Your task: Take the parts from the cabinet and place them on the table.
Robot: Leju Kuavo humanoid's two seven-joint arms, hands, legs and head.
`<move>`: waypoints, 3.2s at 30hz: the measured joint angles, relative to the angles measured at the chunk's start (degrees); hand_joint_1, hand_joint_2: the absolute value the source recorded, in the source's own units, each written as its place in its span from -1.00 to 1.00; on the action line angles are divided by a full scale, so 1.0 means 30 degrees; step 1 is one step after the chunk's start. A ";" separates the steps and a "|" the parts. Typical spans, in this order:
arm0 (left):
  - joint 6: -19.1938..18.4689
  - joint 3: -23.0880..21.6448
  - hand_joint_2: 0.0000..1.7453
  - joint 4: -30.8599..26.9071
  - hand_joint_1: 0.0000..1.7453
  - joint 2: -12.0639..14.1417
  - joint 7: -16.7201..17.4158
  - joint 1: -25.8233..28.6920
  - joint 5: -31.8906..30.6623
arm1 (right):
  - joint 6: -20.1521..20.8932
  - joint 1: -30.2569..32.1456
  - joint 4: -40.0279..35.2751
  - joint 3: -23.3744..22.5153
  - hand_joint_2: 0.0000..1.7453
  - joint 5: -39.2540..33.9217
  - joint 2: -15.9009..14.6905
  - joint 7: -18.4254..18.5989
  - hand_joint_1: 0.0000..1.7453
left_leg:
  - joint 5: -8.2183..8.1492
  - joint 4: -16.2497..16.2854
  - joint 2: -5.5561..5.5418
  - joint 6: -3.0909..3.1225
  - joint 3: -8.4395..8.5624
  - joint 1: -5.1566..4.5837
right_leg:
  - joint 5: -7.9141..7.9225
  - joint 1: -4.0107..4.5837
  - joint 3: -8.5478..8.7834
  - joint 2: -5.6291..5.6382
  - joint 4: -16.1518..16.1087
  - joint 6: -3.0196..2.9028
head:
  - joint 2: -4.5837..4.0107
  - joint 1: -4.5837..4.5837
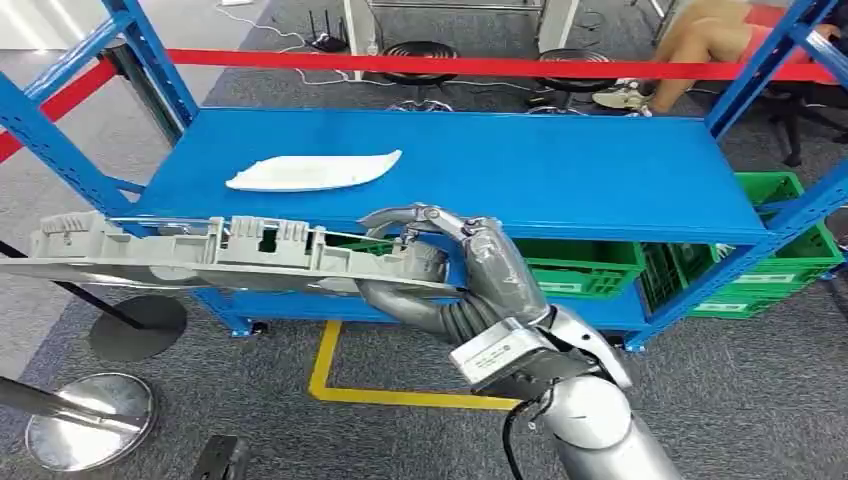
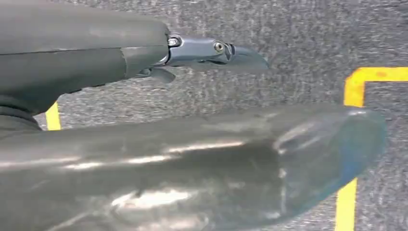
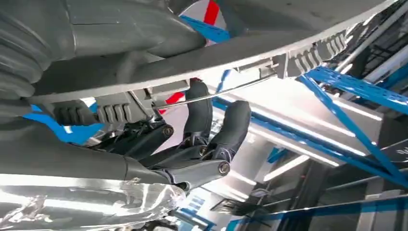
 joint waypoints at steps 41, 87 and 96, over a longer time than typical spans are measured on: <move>-0.0182 -0.1814 -1.00 -0.0109 -1.00 -0.0073 0.0284 -0.0779 -0.0073 | 0.1115 -0.1296 0.0503 0.0015 1.00 0.0772 -0.0881 -0.0051 1.00 | -0.2510 0.3836 -0.0015 -0.0908 -0.1744 0.0076 | 0.0807 0.0085 0.1730 -0.0146 -0.4746 -0.1071 | 0.0000 -0.0153; -0.0124 -0.2280 -1.00 -0.0109 -1.00 -0.0109 0.0357 -0.1077 0.0073 | 0.1100 -0.1408 0.0947 0.0124 1.00 0.0867 -0.1013 -0.0066 1.00 | -0.0526 -0.0344 0.0026 0.0213 0.1211 -0.0016 | -0.0775 0.0133 -0.2161 -0.0099 0.0004 0.0031 | 0.0007 -0.0109; -0.0146 -0.2280 -1.00 -0.0109 -1.00 -0.0124 0.0350 -0.1040 0.0073 | 0.1100 -0.1414 0.0911 0.0153 1.00 0.0874 -0.1042 -0.0073 1.00 | 0.1704 -0.0428 0.0003 -0.0404 -0.0695 0.0001 | -0.0629 0.0276 0.2904 0.0066 -0.4420 -0.0424 | 0.0000 -0.0101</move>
